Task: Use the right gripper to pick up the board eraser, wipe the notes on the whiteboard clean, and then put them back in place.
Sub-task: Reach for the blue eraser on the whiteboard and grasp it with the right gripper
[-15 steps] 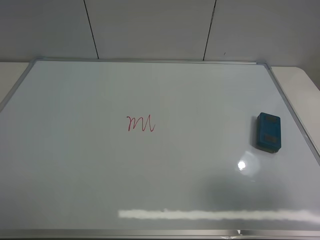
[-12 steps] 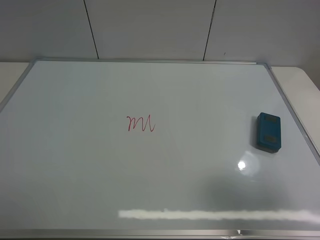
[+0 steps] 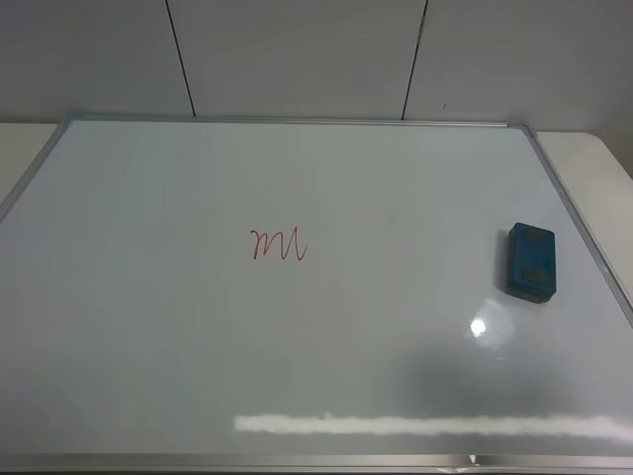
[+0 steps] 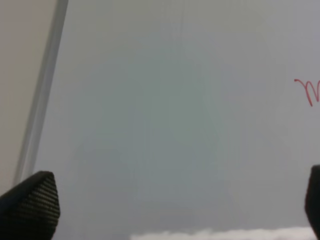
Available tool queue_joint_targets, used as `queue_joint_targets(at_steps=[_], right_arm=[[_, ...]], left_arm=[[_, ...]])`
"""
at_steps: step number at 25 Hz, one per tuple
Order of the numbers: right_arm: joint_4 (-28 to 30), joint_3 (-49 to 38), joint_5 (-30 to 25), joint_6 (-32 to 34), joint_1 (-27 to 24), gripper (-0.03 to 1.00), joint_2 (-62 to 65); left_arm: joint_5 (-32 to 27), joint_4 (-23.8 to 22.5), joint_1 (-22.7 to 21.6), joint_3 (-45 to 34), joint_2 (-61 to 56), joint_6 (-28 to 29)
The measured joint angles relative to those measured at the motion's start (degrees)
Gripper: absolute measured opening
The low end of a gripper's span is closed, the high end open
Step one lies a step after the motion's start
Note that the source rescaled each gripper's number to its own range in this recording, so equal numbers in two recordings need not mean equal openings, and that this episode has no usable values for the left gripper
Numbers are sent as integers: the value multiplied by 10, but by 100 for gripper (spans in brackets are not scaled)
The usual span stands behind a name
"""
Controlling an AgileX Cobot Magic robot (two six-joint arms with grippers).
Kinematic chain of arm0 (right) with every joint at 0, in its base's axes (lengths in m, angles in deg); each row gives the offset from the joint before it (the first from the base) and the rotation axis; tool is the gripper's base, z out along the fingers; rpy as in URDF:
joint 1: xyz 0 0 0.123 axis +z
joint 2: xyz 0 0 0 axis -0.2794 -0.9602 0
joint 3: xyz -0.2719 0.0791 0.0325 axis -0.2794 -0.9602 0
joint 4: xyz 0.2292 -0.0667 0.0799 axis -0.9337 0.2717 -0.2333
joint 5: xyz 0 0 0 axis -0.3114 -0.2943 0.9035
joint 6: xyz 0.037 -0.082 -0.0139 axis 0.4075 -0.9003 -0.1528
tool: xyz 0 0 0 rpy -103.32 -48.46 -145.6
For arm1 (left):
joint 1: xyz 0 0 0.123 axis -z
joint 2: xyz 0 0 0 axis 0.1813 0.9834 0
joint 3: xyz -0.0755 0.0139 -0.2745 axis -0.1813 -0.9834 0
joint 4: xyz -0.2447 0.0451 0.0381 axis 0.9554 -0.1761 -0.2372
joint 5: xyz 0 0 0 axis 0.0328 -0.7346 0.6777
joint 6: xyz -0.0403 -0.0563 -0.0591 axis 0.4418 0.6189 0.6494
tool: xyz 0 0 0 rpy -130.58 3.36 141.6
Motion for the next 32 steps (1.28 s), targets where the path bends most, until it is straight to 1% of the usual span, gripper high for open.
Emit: queue_joint_targets(at_steps=[7,12,15,21,24,32], right_arm=[[0,0,0,1,0,100,-3],[6,33,8,19,0,100,-63],[14,63,12,38,0,100,-113],[25,110,30,108,0,100,-205],[36,127,30,139,0,100,-242],[41,170,30,178,0,100,-339]], left_arm=[[0,0,0,0,0,0],[0,0,0,0,0,0],[0,0,0,0,0,0],[0,0,0,0,0,0],[0,0,0,0,0,0],[0,0,0,0,0,0]])
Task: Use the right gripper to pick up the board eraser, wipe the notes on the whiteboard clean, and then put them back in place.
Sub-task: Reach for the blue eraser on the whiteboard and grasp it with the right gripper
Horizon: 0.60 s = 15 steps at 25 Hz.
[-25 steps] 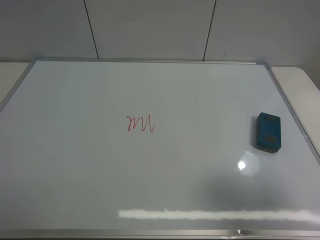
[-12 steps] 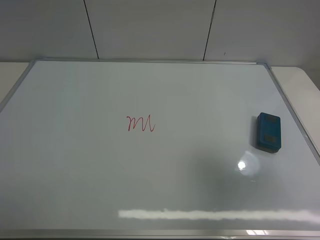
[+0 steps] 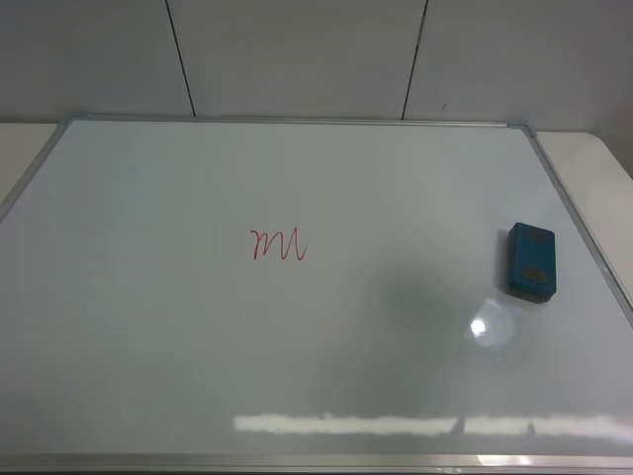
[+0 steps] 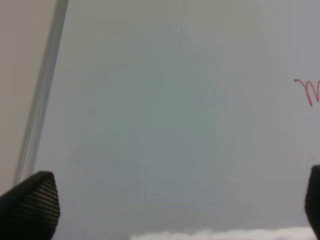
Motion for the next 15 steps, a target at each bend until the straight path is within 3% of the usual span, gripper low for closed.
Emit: queue_joint_targets(at_steps=[15], right_arm=[[-33,33,5,2,0,100,-199]], left_arm=[[0,0,0,0,0,0]])
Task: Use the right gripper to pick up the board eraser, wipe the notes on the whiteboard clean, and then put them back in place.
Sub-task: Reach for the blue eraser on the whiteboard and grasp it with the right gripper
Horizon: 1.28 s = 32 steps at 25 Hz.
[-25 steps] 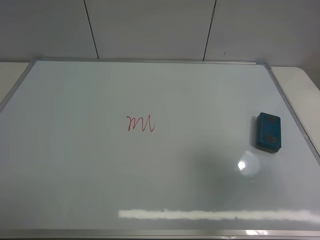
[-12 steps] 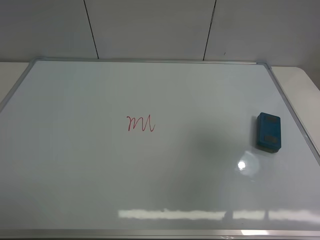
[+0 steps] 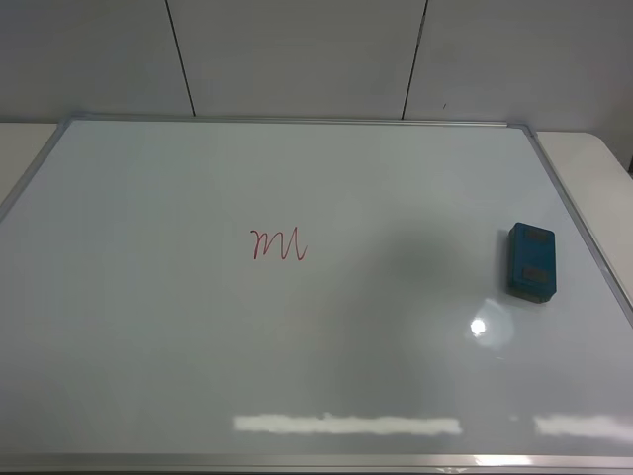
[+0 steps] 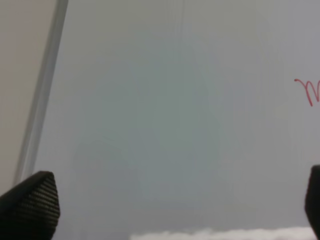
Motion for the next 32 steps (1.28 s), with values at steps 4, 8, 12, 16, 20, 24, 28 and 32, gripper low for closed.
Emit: queue_joint_targets(at_steps=[4,8,12,16,20,24,28,32], right_arm=[[-9,1,14,0,0,100,-42],[-11,2,23,0,0,100,-83],[-13,2,28,0,0,100,-122],[-21,2,46,0,-1,100,-154],[-26,2,56,0,-6,100,-182],[-29,2,69,0,-9,100,-212],[-30,2,83,0,-9,100,-240],[-30,2,95,0,-9,100,-271]], left_arm=[[0,0,0,0,0,0],[0,0,0,0,0,0],[0,0,0,0,0,0],[0,0,0,0,0,0],[0,0,0,0,0,0],[0,0,0,0,0,0],[0,0,0,0,0,0],[0,0,0,0,0,0]])
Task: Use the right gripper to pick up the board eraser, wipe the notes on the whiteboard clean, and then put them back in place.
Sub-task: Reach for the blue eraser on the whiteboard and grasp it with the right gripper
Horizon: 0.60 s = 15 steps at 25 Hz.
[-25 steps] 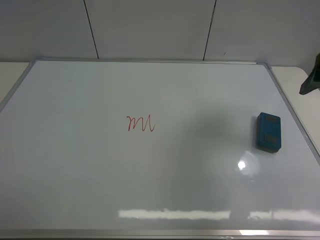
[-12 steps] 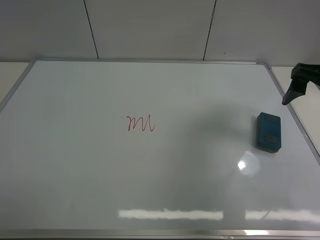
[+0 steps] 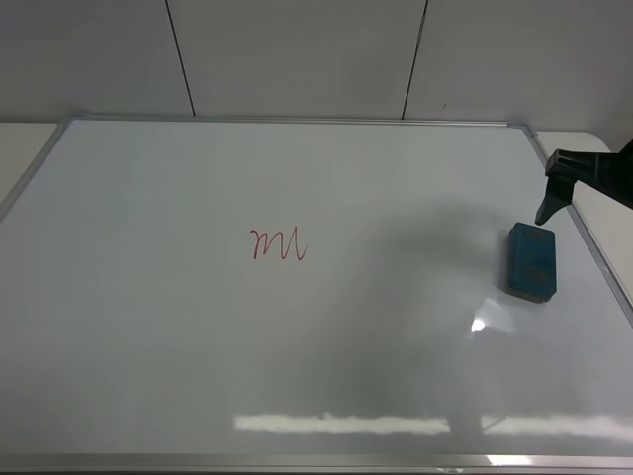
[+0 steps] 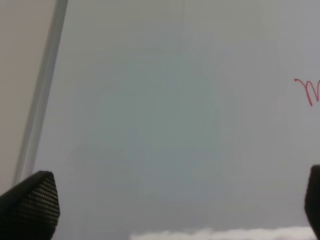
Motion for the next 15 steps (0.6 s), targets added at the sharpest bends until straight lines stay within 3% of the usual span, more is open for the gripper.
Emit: queue_joint_targets(at_steps=[15], right_arm=[[1,45,39,0,0,100,-129]], left_arm=[[0,0,0,0,0,0]])
